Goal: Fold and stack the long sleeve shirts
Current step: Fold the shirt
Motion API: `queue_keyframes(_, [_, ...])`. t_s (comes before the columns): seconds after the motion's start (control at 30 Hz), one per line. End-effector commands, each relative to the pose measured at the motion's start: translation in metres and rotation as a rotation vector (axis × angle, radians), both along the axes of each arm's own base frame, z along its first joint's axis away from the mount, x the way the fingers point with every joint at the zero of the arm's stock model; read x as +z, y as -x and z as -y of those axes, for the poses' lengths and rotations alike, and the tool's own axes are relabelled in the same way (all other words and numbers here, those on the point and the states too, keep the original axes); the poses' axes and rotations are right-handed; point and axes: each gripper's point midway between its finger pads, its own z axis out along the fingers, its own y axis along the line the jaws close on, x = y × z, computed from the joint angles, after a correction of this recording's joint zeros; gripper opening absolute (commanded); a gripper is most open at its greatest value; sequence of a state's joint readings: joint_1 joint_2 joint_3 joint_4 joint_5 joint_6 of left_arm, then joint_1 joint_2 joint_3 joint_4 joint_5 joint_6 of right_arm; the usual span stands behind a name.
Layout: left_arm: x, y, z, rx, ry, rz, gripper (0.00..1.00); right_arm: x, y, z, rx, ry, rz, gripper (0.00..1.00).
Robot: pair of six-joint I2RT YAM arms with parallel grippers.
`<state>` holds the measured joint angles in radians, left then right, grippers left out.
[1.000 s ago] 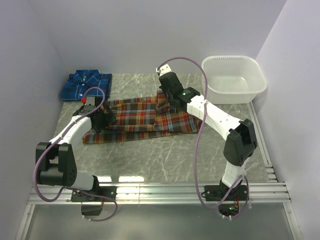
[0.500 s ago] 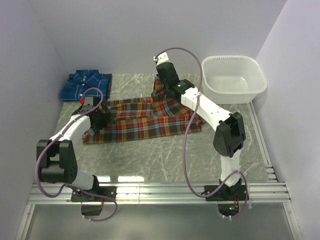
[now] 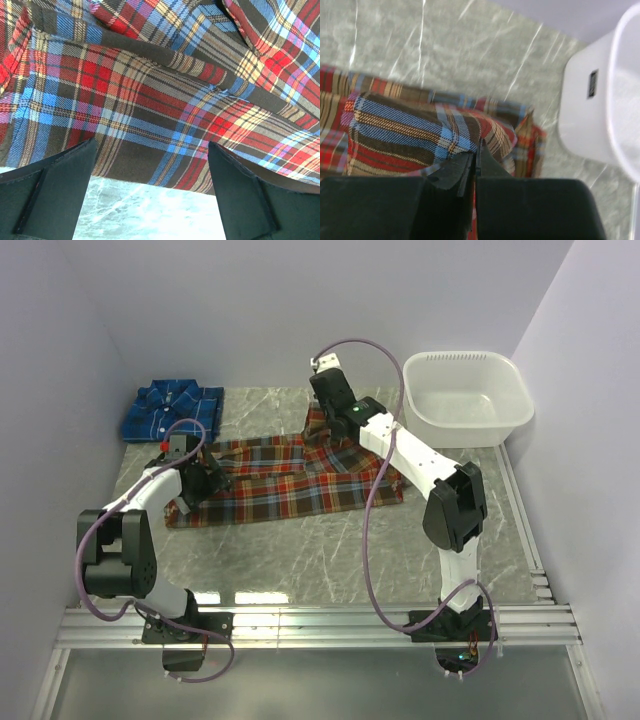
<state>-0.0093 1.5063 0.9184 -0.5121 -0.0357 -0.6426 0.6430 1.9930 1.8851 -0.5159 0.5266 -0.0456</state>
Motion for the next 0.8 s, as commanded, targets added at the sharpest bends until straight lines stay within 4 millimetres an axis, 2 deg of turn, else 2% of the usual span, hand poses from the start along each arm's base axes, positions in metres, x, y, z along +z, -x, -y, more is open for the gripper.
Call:
queue_keyframes(0.0, [0.008, -0.007, 0.002, -0.013, 0.020, 0.037, 0.99, -0.002, 0.027, -0.002, -0.073, -0.161, -0.117, 0.01])
queue_keyframes(0.1, [0.009, -0.009, 0.006, -0.023, 0.035, 0.044, 0.99, -0.021, 0.050, -0.013, -0.092, -0.274, -0.253, 0.01])
queue_keyframes(0.17, [0.011, -0.010, 0.008, -0.032, 0.049, 0.053, 0.99, -0.031, 0.068, -0.033, -0.045, -0.377, -0.351, 0.02])
queue_keyframes(0.27, [0.020, -0.014, 0.020, -0.077, 0.103, 0.101, 0.99, -0.037, 0.087, -0.063, 0.007, -0.542, -0.450, 0.03])
queue_keyframes(0.3, [0.020, -0.012, 0.024, -0.091, 0.120, 0.112, 0.99, -0.036, 0.091, -0.070, 0.010, -0.597, -0.474, 0.03])
queue_keyframes(0.37, [0.034, -0.017, 0.034, -0.129, 0.168, 0.178, 0.99, -0.035, 0.099, -0.085, 0.056, -0.674, -0.524, 0.03])
queue_keyframes(0.57, [0.056, -0.021, 0.056, -0.230, 0.263, 0.281, 0.99, -0.024, 0.117, -0.114, 0.151, -0.866, -0.666, 0.06])
queue_keyframes(0.63, [0.061, -0.020, 0.063, -0.268, 0.294, 0.305, 0.99, -0.025, 0.121, -0.118, 0.155, -0.898, -0.696, 0.08])
queue_keyframes(0.7, [0.066, -0.019, 0.073, -0.306, 0.331, 0.325, 0.99, -0.032, 0.116, -0.109, 0.117, -0.881, -0.671, 0.14])
queue_keyframes(0.77, [0.071, -0.019, 0.084, -0.341, 0.350, 0.346, 0.99, -0.045, 0.111, -0.096, 0.073, -0.876, -0.656, 0.28])
